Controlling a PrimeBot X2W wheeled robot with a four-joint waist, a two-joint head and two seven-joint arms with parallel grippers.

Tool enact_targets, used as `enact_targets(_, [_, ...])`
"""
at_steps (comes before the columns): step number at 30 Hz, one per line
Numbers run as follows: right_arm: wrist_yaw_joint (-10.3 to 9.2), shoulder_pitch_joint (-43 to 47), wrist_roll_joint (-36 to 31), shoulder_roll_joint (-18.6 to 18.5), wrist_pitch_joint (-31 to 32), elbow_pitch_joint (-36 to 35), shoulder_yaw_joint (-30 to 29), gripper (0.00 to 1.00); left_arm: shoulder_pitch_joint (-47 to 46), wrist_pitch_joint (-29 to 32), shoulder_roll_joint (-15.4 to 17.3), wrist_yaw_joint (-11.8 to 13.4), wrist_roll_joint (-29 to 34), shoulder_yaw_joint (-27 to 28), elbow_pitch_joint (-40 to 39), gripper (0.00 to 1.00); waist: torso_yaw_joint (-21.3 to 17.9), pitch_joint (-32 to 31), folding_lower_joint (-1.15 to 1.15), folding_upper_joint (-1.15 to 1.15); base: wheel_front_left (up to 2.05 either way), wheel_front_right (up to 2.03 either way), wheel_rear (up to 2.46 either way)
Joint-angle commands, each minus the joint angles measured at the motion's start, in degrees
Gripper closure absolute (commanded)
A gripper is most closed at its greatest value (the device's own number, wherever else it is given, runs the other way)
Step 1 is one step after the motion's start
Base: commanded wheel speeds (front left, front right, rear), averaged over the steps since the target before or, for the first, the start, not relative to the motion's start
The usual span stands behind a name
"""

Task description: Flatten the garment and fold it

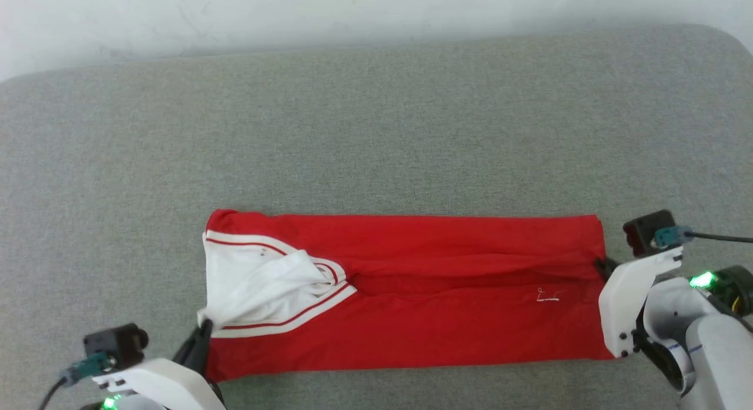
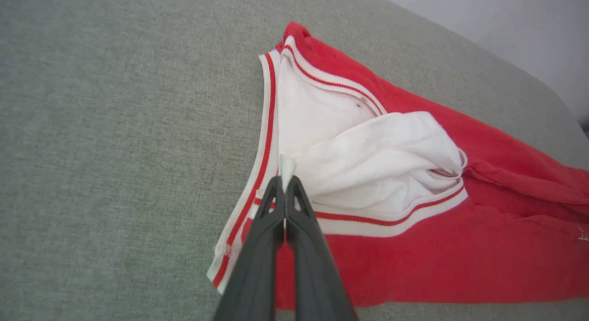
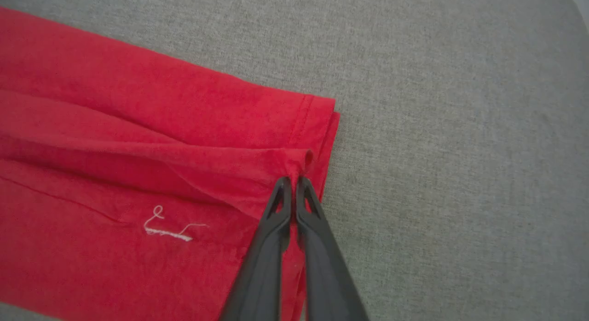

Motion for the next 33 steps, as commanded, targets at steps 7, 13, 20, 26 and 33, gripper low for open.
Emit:
enact_targets(7, [-0.06, -0.1, 0.2, -0.4, 1.9, 5.3, 3.0, 1.0, -0.9, -0.4, -1.2, -2.9, 0.2, -3.1, 6.7, 1.0, 0.4, 0.5, 0.01, 0.0, 0.0, 0.0, 0.0])
enact_targets(13, [-0.06, -0.4, 1.8, 0.8, 1.5, 8.0, 2.2, 0.0, -2.4, -1.7, -2.2, -4.9, -0.2, -4.3, 11.3, 0.09, 0.5, 0.0, 0.01, 0.0, 0.0, 0.0, 0.0])
enact_targets(20, [-0.06, 3.4, 4.4, 4.1, -2.7, 3.9, -3.8, 0.0, -3.6, -7.9, -2.7, -6.0, 2.2, -4.6, 11.0, 0.0, 1.0, -2.3, 0.01, 0.0, 0.0, 0.0, 0.0])
enact_targets(26, [-0.06, 7.1, 3.2, 9.1, -10.3, -3.3, -10.2, 0.0, -6.3, -17.9, -2.4, -4.7, 9.5, -5.5, 10.1, 0.0, 1.4, -3.5, 0.01, 0.0, 0.0, 0.0, 0.0])
enact_targets(33, [-0.06, 8.9, 2.2, 12.6, -17.6, -7.3, -15.6, 0.0, -10.9, -23.7, -4.2, -5.0, 14.0, -3.7, 10.4, 0.0, 2.0, -4.2, 0.01, 0.0, 0.0, 0.0, 0.0])
